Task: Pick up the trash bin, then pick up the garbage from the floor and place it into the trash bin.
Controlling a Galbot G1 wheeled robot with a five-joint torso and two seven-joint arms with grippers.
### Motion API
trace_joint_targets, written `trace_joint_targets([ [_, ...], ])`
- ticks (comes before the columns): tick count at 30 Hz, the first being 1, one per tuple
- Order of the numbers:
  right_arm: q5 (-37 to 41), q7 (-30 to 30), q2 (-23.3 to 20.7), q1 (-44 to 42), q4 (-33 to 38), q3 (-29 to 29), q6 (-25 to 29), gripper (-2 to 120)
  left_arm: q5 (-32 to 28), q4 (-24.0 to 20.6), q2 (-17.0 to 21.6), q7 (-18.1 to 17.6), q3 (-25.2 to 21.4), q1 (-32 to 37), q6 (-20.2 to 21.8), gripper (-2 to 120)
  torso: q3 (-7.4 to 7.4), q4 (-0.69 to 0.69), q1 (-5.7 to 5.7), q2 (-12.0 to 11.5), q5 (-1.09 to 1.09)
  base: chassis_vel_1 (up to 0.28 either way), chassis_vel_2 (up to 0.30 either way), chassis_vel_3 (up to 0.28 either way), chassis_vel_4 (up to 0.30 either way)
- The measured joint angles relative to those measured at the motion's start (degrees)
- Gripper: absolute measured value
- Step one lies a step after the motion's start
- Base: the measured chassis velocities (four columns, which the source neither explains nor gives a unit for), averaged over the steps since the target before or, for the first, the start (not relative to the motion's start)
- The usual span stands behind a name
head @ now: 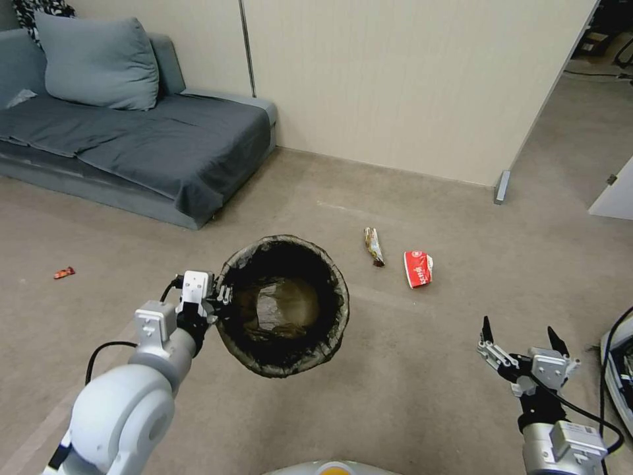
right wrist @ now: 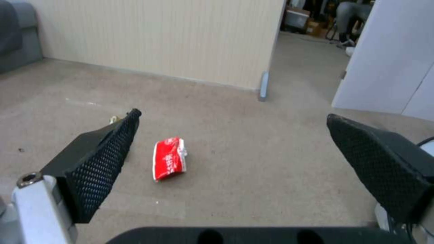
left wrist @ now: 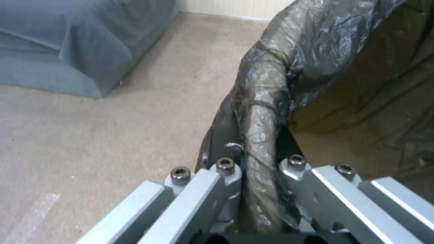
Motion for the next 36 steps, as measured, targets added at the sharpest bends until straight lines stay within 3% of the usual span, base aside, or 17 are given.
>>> trace_joint_targets([
  [10, 0.06, -0.63, 0.12, 0.06, -0.83, -0.41, 1.78, 100, 2.61, -2.12, -3.18, 1.23, -0.25, 4.14, -0.8, 2, -0.01, 0.01, 0.0, 0.0, 0.0, -0.002, 0.005, 0.003, -0.004],
  [36, -0.14, -0.88, 0.1, 0.44, -1.72, -0.49, 2.08, 100, 4.16, -1.47, -2.95, 3.18, -0.32, 3.85, -1.19, 2, 0.0, 0.01, 0.0, 0.0, 0.0, -0.101, 0.099, 0.099, -0.103],
])
